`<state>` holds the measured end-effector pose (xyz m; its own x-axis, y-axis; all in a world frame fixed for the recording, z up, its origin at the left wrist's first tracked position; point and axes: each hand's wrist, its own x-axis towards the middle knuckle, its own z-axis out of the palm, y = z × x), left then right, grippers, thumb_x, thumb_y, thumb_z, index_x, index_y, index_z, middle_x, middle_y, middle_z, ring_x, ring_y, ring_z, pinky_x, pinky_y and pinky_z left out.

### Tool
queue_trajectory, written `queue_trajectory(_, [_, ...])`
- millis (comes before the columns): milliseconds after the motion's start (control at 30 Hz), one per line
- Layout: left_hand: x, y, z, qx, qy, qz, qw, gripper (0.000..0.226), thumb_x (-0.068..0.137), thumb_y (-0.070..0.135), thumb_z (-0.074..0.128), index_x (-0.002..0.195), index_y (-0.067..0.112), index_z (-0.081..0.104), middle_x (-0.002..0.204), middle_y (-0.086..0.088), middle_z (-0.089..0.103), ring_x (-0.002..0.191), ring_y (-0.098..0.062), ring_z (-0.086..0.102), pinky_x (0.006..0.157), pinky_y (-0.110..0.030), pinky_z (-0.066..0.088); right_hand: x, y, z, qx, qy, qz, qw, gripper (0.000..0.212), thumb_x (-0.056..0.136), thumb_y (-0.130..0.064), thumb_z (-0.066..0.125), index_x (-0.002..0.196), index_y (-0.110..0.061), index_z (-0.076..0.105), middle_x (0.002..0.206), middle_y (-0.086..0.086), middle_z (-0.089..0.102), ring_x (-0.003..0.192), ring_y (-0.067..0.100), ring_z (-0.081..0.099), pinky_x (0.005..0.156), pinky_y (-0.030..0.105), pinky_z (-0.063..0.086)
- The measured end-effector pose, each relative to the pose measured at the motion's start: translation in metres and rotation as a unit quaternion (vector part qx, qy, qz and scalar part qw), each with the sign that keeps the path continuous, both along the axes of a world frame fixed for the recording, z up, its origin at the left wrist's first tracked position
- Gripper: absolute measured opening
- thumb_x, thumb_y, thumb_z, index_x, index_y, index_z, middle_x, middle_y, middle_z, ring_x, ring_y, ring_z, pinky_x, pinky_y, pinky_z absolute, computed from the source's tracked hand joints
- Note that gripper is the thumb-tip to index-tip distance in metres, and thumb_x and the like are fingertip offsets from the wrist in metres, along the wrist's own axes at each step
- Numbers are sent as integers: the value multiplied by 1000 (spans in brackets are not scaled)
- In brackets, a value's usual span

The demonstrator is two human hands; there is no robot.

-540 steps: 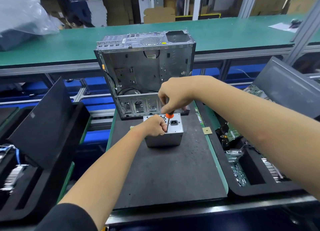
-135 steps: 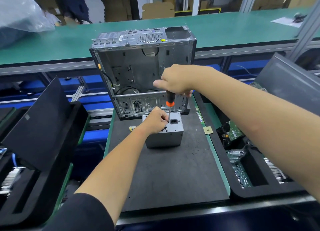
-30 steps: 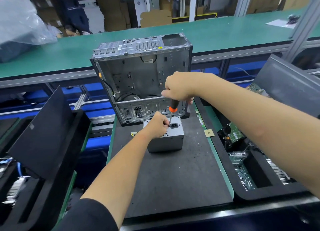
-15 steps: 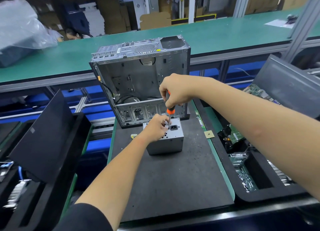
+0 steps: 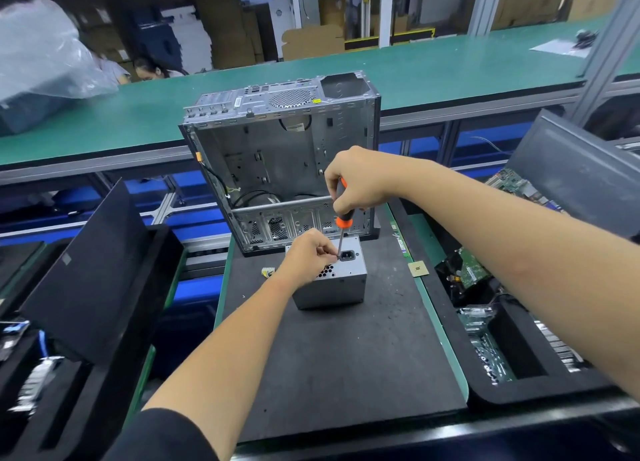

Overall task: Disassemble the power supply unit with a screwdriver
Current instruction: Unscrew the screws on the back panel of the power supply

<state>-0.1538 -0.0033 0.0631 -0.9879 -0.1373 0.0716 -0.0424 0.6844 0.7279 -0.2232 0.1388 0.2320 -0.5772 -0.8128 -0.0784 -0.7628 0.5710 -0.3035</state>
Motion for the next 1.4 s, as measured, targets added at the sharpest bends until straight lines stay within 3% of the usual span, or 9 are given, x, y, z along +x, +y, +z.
queue_trajectory(233, [3, 2, 3, -10, 4, -6, 1000, 19, 78, 2, 74, 73, 18, 65, 76, 10, 54, 63, -1, 51, 59, -6, 40, -4, 5, -5, -10, 6, -11, 1000, 9, 73, -21, 70, 77, -14, 66, 67, 4, 72, 56, 16, 67, 42, 15, 39])
queue_trajectory(400, [2, 6, 4, -55, 1, -31, 998, 20, 81, -3, 68, 65, 8, 61, 76, -1, 52, 60, -10, 48, 61, -22, 43, -5, 7, -6, -26, 2, -14, 1000, 8, 74, -21, 70, 77, -14, 66, 69, 6, 71, 45, 6, 60, 38, 12, 39])
queue_trajectory(500, [0, 4, 1, -62, -12, -35, 997, 25, 84, -5, 62, 66, 12, 55, 84, 2, 47, 64, -6, 45, 63, -17, 37, -4, 11, -4, -56, -9, -27, 998, 8, 73, -17, 69, 76, -11, 66, 67, 6, 70, 44, 9, 61, 44, 20, 49])
queue_trajectory(800, [19, -34, 12, 266, -17, 66, 962, 22, 88, -16, 49, 79, 4, 55, 74, -10, 67, 61, -11, 59, 60, -20, 51, -6, 11, 17, -95, -159, -48, 982, 24, 75, -3, 78, 79, -6, 55, 78, 14, 72, 59, 21, 73, 46, 21, 51])
queue_trajectory(1000, [49, -78, 15, 333, 30, 150, 930, 18, 86, -12, 57, 88, 6, 62, 73, -8, 69, 64, -11, 63, 63, -18, 53, 10, -27, -3, 125, -113, 3, 986, 31, 81, -8, 67, 106, 7, 57, 101, 24, 67, 62, 28, 73, 43, 22, 49])
queue_trajectory(1100, [66, -101, 9, 291, 42, 226, 929, 15, 84, -8, 62, 81, 7, 63, 69, -7, 68, 61, -13, 60, 62, -20, 51, 19, -47, -23, 155, -67, 11, 986, 29, 87, -18, 59, 108, 0, 49, 91, 14, 61, 59, 30, 70, 42, 24, 47])
queue_trajectory(1200, [86, -121, -15, 142, -11, 270, 952, 19, 83, -3, 63, 70, 11, 65, 64, -6, 65, 60, -17, 56, 62, -30, 51, 20, -63, -44, 122, -75, -1, 990, 20, 91, -20, 50, 104, -9, 39, 84, 9, 52, 53, 27, 63, 48, 29, 48])
queue_trajectory(1300, [103, -129, -40, 10, -74, 277, 958, 23, 84, 4, 62, 66, 18, 61, 65, -3, 64, 58, -13, 54, 55, -23, 47, 21, -76, -60, 90, -109, 0, 990, 15, 89, -16, 50, 82, -15, 36, 77, 6, 43, 56, 30, 57, 55, 39, 56])
queue_trajectory(1400, [113, -128, -60, -56, -112, 265, 956, 21, 85, 2, 62, 70, 17, 59, 73, 1, 62, 70, -16, 57, 62, -22, 43, 26, -91, -72, 93, -109, 8, 990, 16, 88, -18, 52, 96, -14, 39, 88, 7, 50, 61, 28, 62, 52, 34, 53])
